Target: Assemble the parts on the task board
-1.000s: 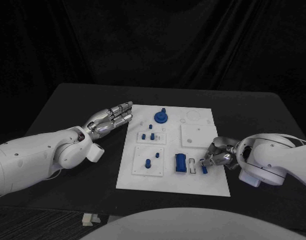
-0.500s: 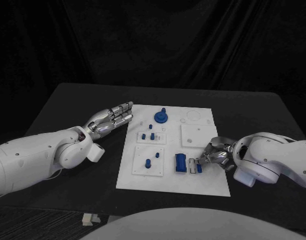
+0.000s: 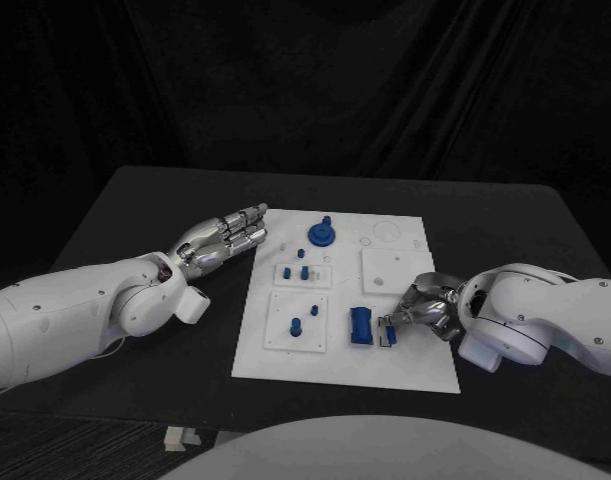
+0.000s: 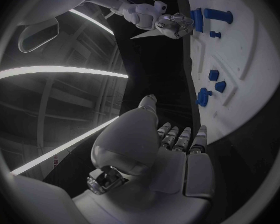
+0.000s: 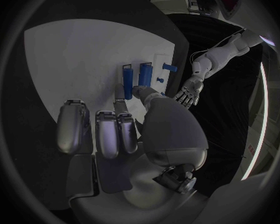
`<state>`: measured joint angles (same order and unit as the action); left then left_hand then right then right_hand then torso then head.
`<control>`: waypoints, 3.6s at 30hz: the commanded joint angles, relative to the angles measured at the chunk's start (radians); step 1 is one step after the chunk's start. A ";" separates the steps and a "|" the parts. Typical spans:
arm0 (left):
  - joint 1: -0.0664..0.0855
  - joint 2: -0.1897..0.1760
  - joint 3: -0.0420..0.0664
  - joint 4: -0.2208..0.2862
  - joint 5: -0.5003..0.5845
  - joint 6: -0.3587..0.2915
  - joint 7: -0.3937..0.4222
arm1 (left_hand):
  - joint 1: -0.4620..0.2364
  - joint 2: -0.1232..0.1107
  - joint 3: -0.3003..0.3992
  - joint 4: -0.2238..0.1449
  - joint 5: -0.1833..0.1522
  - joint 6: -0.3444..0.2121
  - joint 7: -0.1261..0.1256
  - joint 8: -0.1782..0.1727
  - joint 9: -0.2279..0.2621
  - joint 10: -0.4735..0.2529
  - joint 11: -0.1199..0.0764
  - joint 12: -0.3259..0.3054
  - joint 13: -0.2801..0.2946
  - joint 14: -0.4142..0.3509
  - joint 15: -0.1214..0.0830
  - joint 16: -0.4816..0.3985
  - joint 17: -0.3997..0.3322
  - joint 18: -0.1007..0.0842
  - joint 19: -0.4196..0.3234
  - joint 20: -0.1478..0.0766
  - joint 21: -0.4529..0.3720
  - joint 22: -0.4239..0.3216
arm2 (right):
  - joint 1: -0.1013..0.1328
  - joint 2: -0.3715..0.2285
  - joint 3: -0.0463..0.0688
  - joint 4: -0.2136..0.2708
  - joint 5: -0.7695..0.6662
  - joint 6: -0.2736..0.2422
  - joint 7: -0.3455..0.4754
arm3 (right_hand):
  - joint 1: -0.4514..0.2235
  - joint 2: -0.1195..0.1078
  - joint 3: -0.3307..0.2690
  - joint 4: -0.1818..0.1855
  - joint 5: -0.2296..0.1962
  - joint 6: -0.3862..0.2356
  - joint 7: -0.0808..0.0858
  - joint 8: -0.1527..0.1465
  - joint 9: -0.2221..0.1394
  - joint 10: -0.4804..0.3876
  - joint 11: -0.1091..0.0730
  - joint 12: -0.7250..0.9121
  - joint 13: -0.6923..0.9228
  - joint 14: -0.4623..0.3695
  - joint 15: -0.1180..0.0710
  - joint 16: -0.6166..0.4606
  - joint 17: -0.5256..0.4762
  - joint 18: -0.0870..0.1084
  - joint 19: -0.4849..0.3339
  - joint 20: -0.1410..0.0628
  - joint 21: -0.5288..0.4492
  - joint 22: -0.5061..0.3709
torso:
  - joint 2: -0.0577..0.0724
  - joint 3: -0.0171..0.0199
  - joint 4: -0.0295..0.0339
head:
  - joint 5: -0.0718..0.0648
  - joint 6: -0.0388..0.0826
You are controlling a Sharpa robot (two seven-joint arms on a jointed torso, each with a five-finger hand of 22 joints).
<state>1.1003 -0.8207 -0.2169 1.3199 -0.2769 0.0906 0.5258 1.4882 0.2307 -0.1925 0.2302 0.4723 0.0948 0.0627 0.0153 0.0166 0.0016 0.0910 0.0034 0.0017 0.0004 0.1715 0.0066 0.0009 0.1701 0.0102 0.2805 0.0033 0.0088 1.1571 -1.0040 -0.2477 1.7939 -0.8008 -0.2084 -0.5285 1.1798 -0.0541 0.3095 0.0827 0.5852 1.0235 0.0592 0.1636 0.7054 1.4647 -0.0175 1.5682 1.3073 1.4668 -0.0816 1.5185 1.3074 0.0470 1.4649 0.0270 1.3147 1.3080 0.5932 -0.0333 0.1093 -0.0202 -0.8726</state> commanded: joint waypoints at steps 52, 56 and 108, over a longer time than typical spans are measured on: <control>-0.003 -0.005 0.001 0.002 0.006 0.020 0.000 | 0.006 0.004 0.001 -0.012 0.004 0.008 0.024 0.007 0.003 -0.002 -0.003 -0.003 -0.002 0.000 0.011 -0.007 -0.001 0.006 -0.001 0.006 0.004 0.002 | -0.025 -0.083 -0.001 0.076 -0.432 -0.015 0.139 | -0.035 -0.018 -0.304 0.163 -0.533 -0.237 -0.008 0.429 0.287 0.106 -0.003 0.003 0.263 0.069 -0.002 -0.022 0.107 0.025 -0.023 0.005 -0.080 0.166 | 0.000 0.0002 -0.0013 | 0.008 0.000; -0.004 -0.006 0.001 0.002 0.006 0.020 0.002 | 0.005 0.003 0.001 -0.012 0.004 0.010 0.027 0.008 0.004 -0.002 -0.003 -0.003 -0.002 0.000 0.012 -0.007 -0.001 0.005 -0.001 0.006 0.004 0.002 | -0.039 -0.096 -0.001 0.089 -0.446 -0.005 0.135 | -0.027 -0.028 -0.306 0.183 -0.535 -0.257 -0.012 0.471 0.320 0.106 -0.006 0.003 0.263 0.068 -0.002 -0.025 0.102 0.027 -0.025 0.002 -0.087 0.164 | 0.000 0.0003 -0.0010 | 0.007 0.000; -0.010 -0.010 0.001 0.004 0.006 0.030 -0.011 | 0.000 0.003 0.006 -0.022 0.005 0.017 0.031 0.009 0.004 0.007 0.021 0.000 0.001 0.000 0.010 -0.007 -0.001 0.005 0.000 0.007 0.005 0.002 | -0.101 -0.068 -0.001 0.055 -0.457 -0.039 0.094 | 0.016 0.068 -0.290 0.178 -0.533 -0.250 -0.037 0.604 0.399 0.106 -0.027 0.003 0.263 0.085 -0.020 0.007 0.164 0.010 0.013 -0.015 -0.003 0.188 | 0.000 0.0009 0.0001 | 0.009 0.000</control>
<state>1.0921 -0.8317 -0.2169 1.3206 -0.2769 0.1099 0.5074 1.4882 0.2307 -0.1870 0.2135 0.4722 0.1076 0.0899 0.0193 0.0194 0.0075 0.1044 0.0034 0.0016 0.0003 0.1788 0.0066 0.0010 0.1702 0.0100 0.2803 0.0033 0.0099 1.0583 -1.0712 -0.2490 1.8511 -1.2502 -0.2263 -0.4116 1.1927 -0.0013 0.0207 0.2660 0.0522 0.7665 0.0229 0.7628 1.1033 1.4651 -0.0395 1.5682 1.3073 1.4687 -0.0949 1.5219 1.3073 0.0625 1.4618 0.0162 1.3072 1.3077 0.5929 -0.0332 0.1094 -0.0113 -0.8726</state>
